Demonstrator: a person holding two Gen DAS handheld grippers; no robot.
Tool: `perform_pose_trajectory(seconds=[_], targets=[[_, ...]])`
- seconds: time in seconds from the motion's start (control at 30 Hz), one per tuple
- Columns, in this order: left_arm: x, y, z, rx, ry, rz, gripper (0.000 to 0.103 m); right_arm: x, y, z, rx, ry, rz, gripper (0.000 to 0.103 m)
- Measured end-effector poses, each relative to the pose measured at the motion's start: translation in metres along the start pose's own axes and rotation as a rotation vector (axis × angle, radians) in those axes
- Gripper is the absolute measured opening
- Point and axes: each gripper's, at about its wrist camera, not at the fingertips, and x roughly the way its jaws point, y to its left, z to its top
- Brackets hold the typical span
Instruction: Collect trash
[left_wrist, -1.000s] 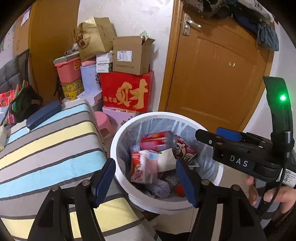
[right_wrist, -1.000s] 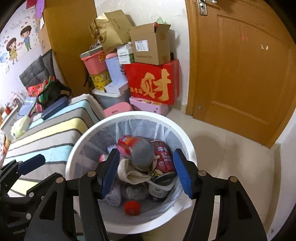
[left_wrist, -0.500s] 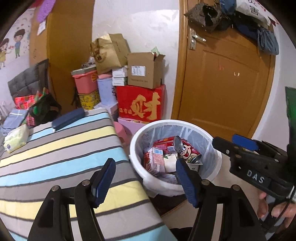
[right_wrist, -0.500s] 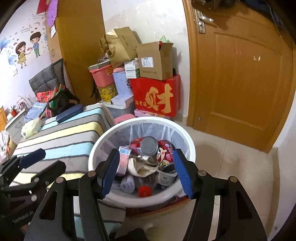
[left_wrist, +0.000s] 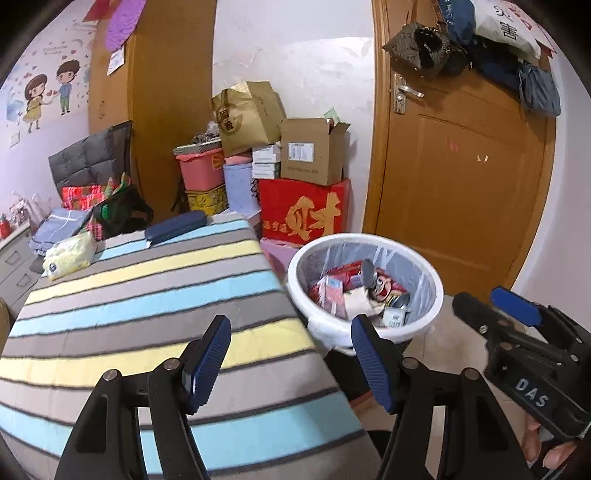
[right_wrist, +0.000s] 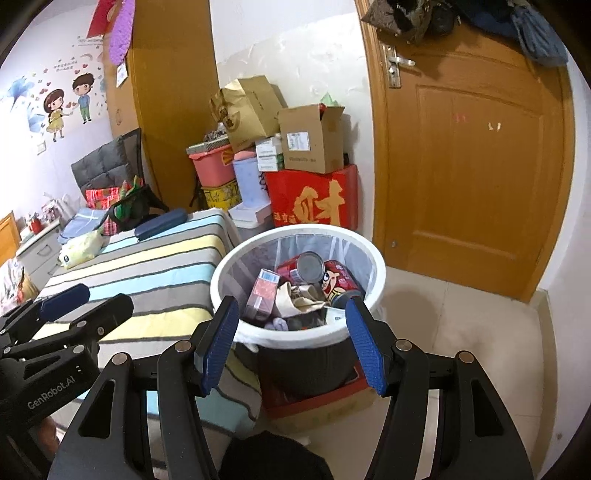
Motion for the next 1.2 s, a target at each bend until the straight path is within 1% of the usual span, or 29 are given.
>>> perform_pose_trajectory(seconds=[0.1, 0.13, 0.33, 0.47, 0.6, 1.2], targets=[[-0.005, 0.002, -0.008, -0.016, 0.004, 0.007, 0.067, -0.003, 0.004, -0.005, -0.019, -0.014, -0.024, 0.062], [-0.007, 0.002, -0.010, -0.019, 0.004, 0.002, 0.067, -0.002, 0.004, -0.005, -0.016, -0.011, -0.019, 0.062], [-0.011, 0.008, -0.021, -0.024, 0.004, 0.042, 0.067, -0.004, 0.007, -0.015, -0.005, -0.011, -0.006, 0.062], [-0.013, 0.010, -0.026, -0.033, 0.015, 0.040, 0.067, -0.006, 0.012, -0.016, -0.024, -0.013, -0.011, 0.062], [-0.012, 0.011, -0.026, -0.038, 0.018, 0.041, 0.067, -0.010, 0.016, -0.018, -0.032, -0.020, 0.004, 0.062], [-0.022, 0.012, -0.025, -0.047, 0.001, 0.047, 0.067, -0.016, 0.021, -0.020, -0.042, -0.026, -0.013, 0.062]])
